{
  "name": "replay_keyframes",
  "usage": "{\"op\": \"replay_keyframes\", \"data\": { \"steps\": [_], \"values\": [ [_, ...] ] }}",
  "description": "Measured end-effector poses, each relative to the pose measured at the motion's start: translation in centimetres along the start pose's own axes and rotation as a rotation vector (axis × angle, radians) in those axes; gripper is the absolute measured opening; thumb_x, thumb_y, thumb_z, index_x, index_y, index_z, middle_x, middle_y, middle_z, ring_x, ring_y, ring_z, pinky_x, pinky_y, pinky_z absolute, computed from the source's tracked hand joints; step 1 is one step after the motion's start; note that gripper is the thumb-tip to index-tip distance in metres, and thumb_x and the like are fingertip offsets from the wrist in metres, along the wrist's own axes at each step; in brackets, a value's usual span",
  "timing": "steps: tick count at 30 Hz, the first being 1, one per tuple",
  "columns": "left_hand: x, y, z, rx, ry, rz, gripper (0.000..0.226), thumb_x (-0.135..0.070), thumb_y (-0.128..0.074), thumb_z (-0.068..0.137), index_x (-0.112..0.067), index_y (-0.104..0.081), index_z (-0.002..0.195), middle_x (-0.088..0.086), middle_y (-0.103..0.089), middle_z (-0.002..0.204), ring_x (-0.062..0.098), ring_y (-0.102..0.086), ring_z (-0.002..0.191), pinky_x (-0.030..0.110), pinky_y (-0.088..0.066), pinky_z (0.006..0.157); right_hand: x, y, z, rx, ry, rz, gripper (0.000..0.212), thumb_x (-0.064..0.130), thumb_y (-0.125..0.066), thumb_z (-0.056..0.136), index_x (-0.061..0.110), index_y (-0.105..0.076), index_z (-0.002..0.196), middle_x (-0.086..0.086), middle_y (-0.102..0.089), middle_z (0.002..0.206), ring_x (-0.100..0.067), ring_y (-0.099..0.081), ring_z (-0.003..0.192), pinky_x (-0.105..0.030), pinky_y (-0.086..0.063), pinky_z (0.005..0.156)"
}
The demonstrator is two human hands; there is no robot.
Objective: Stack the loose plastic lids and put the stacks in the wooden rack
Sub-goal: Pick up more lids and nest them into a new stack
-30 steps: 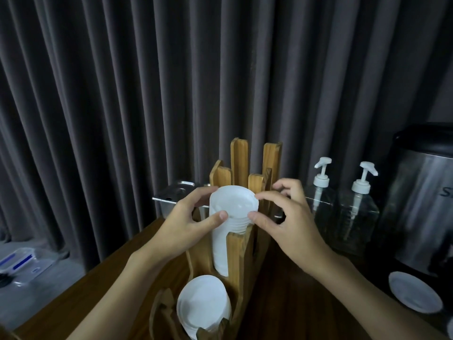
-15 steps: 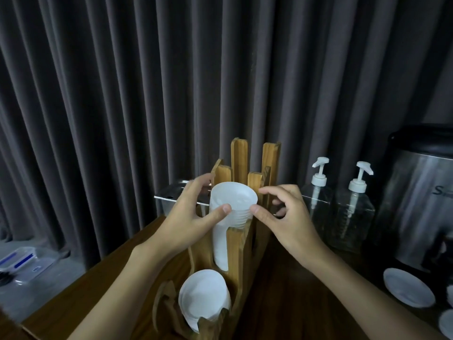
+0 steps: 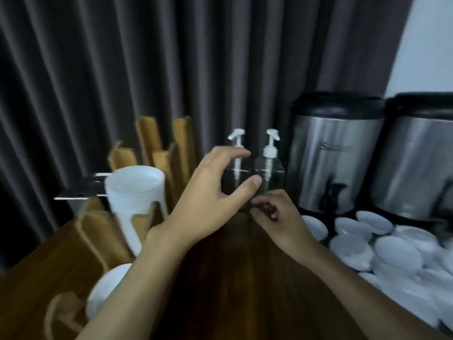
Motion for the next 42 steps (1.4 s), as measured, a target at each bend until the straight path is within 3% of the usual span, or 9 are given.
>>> {"op": "replay_keyframes", "data": {
  "steps": [3,7,9,15,22,27,33,38,42],
  "values": [
    [1.8,-6.4,-0.1,0.151,0.078,-0.073,0.046,-0.047,-0.065,0.092,-0.029,-0.058,0.133,-0.017,-0.056,0.125,-0.005,-0.051,0.121,0.007,-0.037,0.099,-3.4,2.7,-2.0,-0.014,-0.091,-0.14,0.013,0.021,-0.069,0.093,0.022,-0.068,0.106,0.002,-0.056,0.11,-0.009,-0.056,0.104,-0.013,-0.042,0.087],
    [5.2,-14.4,-1.5,0.295,0.233,-0.116,0.045,-0.036,-0.074,0.091,-0.031,-0.057,0.132,-0.016,-0.051,0.124,0.0,-0.052,0.118,0.016,-0.043,0.1,-7.9,6.5,-4.4,-0.052,-0.255,-0.381,0.022,0.028,-0.069,0.092,0.022,-0.067,0.112,0.003,-0.057,0.111,-0.022,-0.055,0.11,-0.043,-0.043,0.098],
    [6.4,-17.9,-2.0,0.356,0.286,-0.09,0.05,-0.04,-0.074,0.09,-0.032,-0.054,0.135,-0.018,-0.045,0.126,-0.001,-0.047,0.119,0.011,-0.036,0.097,-9.9,8.3,-5.5,-0.054,-0.345,-0.534,0.032,0.038,-0.068,0.09,0.027,-0.063,0.119,0.004,-0.055,0.116,-0.025,-0.051,0.115,-0.042,-0.04,0.098],
    [8.9,-25.4,-2.3,0.438,0.385,-0.102,0.064,-0.036,-0.082,0.083,-0.027,-0.048,0.137,-0.01,-0.031,0.131,0.006,-0.038,0.12,0.023,-0.031,0.1,-14.6,12.1,-7.4,0.043,-0.516,-0.726,0.075,0.065,-0.066,0.076,0.039,-0.039,0.14,0.004,-0.044,0.141,-0.025,-0.037,0.132,-0.044,-0.029,0.102],
    [11.1,-29.9,-1.5,0.453,0.397,-0.082,0.084,-0.04,-0.091,0.072,-0.033,-0.044,0.141,-0.004,-0.022,0.155,0.027,-0.036,0.14,0.044,-0.037,0.115,-16.0,12.5,-6.1,0.191,-0.532,-0.769,0.093,0.063,-0.071,0.071,0.038,-0.025,0.148,0.003,-0.041,0.148,-0.026,-0.034,0.136,-0.045,-0.026,0.104],
    [12.2,-31.5,-1.1,0.417,0.378,-0.061,0.091,-0.045,-0.091,0.068,-0.036,-0.041,0.143,-0.002,-0.034,0.155,0.028,-0.042,0.137,0.053,-0.046,0.108,-16.4,12.0,-5.8,0.225,-0.541,-0.773,0.091,0.049,-0.072,0.076,0.037,-0.023,0.151,0.003,-0.044,0.146,-0.026,-0.034,0.136,-0.043,-0.025,0.104],
    [12.7,-32.5,-0.9,0.363,0.4,-0.122,0.088,-0.04,-0.092,0.07,-0.034,-0.041,0.141,-0.004,-0.052,0.142,0.019,-0.051,0.128,0.034,-0.046,0.097,-16.1,12.1,-5.9,0.04,-0.458,-0.67,0.084,0.054,-0.071,0.073,0.036,-0.031,0.145,0.003,-0.045,0.142,-0.025,-0.039,0.13,-0.043,-0.031,0.102],
    [12.0,-30.3,-2.1,0.324,0.441,-0.247,0.092,-0.032,-0.094,0.07,-0.031,-0.039,0.144,0.0,-0.045,0.145,0.014,-0.047,0.126,0.023,-0.04,0.093,-14.2,11.3,-6.1,-0.091,-0.391,-0.454,0.08,0.057,-0.072,0.071,0.037,-0.04,0.142,0.012,-0.047,0.137,-0.019,-0.036,0.126,-0.033,-0.032,0.096],
    [10.7,-25.8,-5.0,0.309,0.442,-0.323,0.095,-0.041,-0.093,0.068,-0.037,-0.035,0.143,-0.012,-0.046,0.14,0.002,-0.049,0.123,0.018,-0.044,0.094,-12.0,8.8,-6.6,-0.199,-0.375,-0.161,0.08,0.062,-0.068,0.067,0.045,-0.039,0.139,0.023,-0.046,0.129,-0.004,-0.041,0.12,-0.026,-0.037,0.092]
  ]
}}
Point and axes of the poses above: each hand's wrist, its own z-axis towards the middle knuckle, its own y-axis out of the back of the hand, x = y × z, the point moved 1 cm from there along z, towards the middle knuckle
